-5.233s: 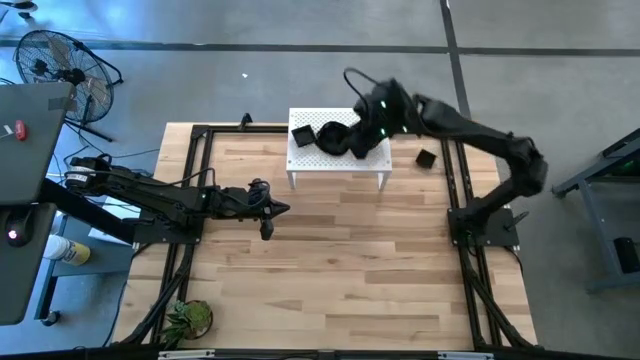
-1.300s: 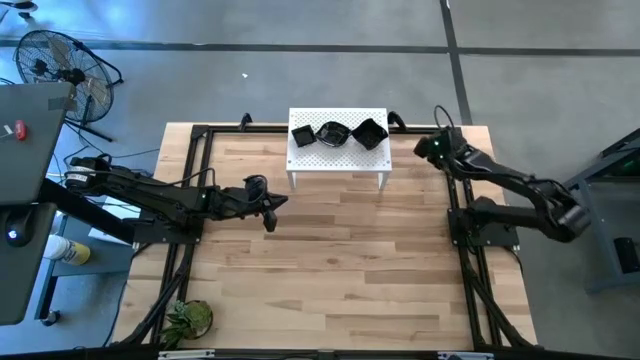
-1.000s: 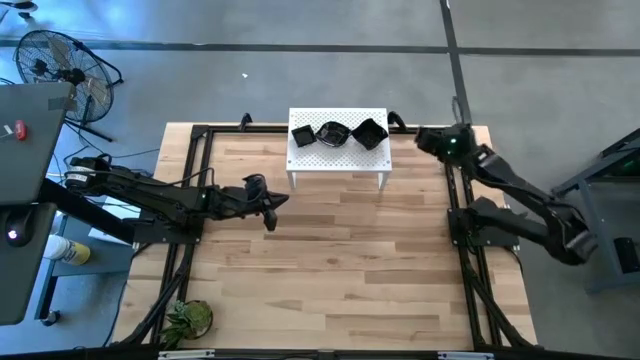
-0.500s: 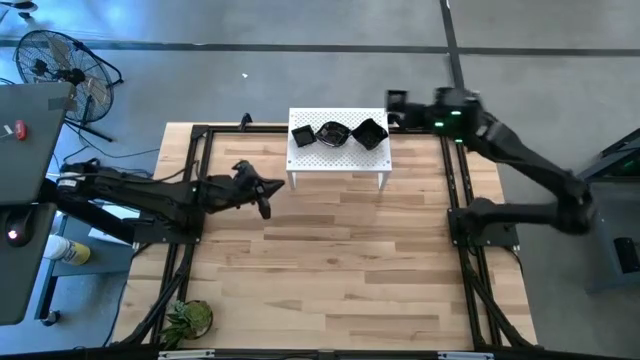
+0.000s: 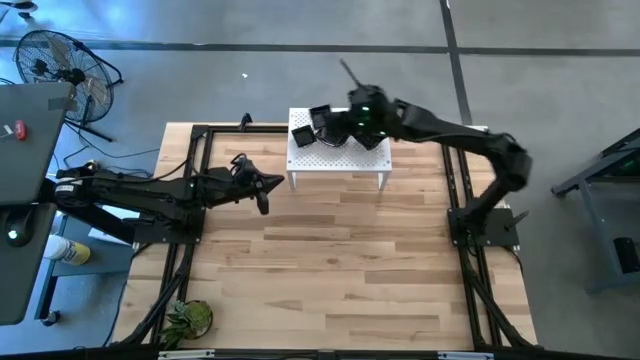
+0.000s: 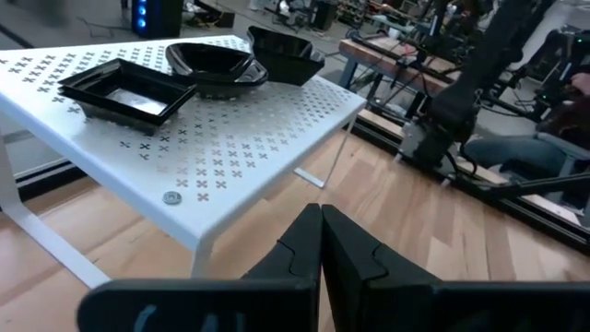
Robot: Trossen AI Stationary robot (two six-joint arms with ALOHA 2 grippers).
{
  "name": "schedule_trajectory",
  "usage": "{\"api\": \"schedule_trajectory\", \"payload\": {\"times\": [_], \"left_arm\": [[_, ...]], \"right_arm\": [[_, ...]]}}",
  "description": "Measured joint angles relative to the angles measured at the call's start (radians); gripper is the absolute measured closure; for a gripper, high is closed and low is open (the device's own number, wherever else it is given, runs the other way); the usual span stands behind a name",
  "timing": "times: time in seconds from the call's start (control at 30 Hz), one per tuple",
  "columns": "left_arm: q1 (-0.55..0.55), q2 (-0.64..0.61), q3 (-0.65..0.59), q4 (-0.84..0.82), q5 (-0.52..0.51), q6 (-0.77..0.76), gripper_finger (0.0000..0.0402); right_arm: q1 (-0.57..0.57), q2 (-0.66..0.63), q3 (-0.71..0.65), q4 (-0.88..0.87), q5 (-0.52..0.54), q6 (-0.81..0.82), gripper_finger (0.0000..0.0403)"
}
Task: Pick & Place Mini shaped plates
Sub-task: Stack the black square plate on top of the black square plates on the shelf
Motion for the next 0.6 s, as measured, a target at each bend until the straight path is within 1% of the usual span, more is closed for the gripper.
{"api": "schedule_trajectory", "payload": {"times": [0.13,0.3,0.4,0.6], "left_arm": [[0.0,0.0,0.0,0.0,0.014,0.0,0.0401],[0.0,0.0,0.0,0.0,0.017,0.0,0.0401],[0.0,0.0,0.0,0.0,0.017,0.0,0.0401],[0.0,0.0,0.0,-0.008,0.017,0.0,0.0401]], "right_arm": [[-0.002,0.131,0.092,-0.003,-0.05,-0.031,0.0391],[0.0,0.236,0.148,-0.001,-0.102,-0.079,0.0391],[-0.001,0.27,0.154,0.0,-0.112,-0.102,0.0391],[-0.001,0.292,0.155,0.006,-0.087,-0.126,0.0391]]}}
